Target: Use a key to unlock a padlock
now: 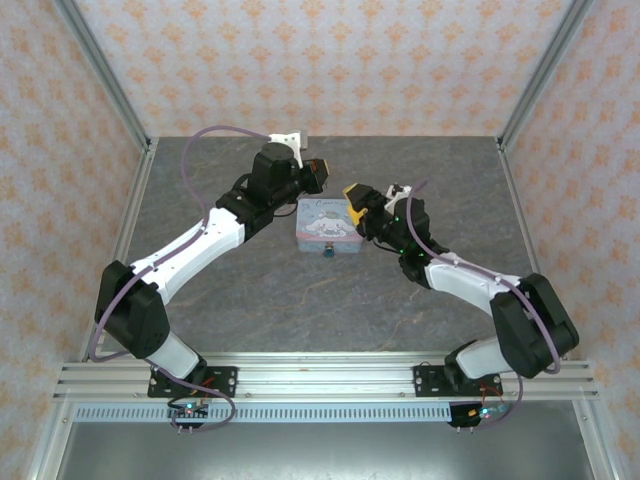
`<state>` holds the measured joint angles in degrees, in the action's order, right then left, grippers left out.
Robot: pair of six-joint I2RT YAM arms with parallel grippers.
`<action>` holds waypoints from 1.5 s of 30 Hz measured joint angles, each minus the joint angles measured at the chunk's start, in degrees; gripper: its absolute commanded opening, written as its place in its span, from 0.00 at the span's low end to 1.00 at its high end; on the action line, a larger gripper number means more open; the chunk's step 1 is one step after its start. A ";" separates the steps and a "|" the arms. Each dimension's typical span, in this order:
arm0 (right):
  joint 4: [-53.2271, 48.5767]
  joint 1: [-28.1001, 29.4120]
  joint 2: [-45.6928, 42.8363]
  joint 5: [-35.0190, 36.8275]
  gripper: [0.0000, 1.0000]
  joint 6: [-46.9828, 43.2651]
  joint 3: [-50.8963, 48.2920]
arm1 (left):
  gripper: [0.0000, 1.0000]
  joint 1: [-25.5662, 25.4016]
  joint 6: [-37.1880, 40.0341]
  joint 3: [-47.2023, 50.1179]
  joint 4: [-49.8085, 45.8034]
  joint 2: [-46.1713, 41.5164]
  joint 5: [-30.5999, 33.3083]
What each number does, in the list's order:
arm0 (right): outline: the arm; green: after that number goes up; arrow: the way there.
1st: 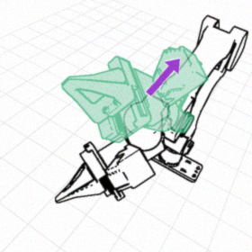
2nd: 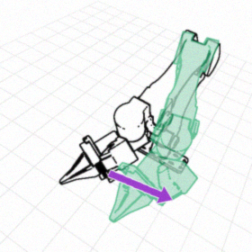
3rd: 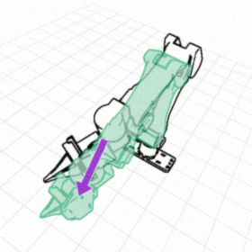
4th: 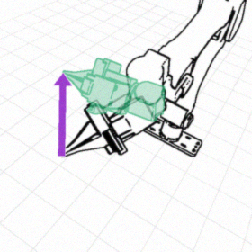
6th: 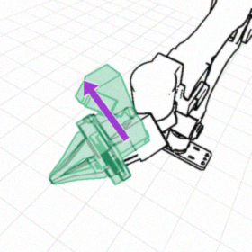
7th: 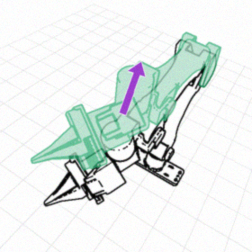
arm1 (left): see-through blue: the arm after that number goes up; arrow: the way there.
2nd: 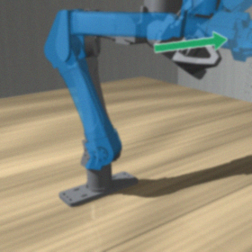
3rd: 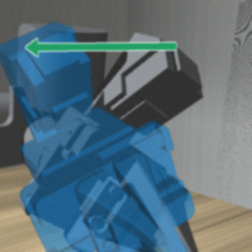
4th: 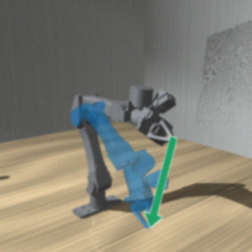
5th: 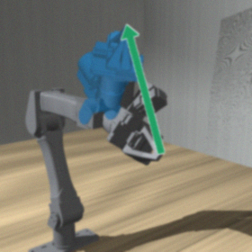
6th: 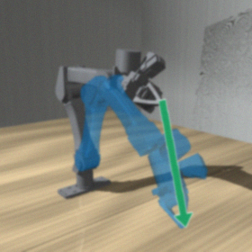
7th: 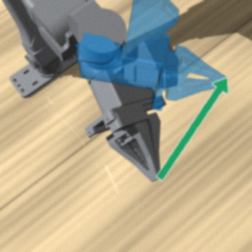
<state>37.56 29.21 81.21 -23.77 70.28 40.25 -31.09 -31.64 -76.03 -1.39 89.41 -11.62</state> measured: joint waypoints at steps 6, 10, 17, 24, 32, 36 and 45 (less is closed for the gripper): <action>1.60 0.00 2.71 -0.02 0.61 1.73 3.50 | 0.00 0.00 -0.48 0.37 0.79 0.00 -0.17; 2.03 0.35 3.13 -0.02 0.60 1.95 5.79 | 0.00 0.00 -0.61 0.66 0.85 0.00 -0.20; 2.67 2.67 5.22 -0.22 0.59 2.14 8.04 | 0.00 0.00 -1.51 0.76 0.87 0.00 -0.20; 3.98 5.20 6.05 -0.11 0.57 2.73 7.58 | 0.00 0.13 -1.57 0.76 0.85 0.02 -0.09; 4.22 6.49 4.28 -0.39 0.57 2.67 1.20 | 0.00 0.13 -1.55 0.74 0.90 0.17 -0.17; 2.40 3.78 0.55 -0.22 0.57 2.12 -1.79 | 0.00 0.13 -1.57 0.74 0.94 0.35 -0.92; 2.34 -3.98 -5.51 0.22 0.66 -0.44 -1.51 | 0.00 0.76 -4.37 2.62 5.64 0.35 -6.08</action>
<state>39.90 25.23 75.70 -23.55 69.84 38.74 -30.33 -36.01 -73.41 4.25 89.76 -17.69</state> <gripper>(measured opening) 0.648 0.043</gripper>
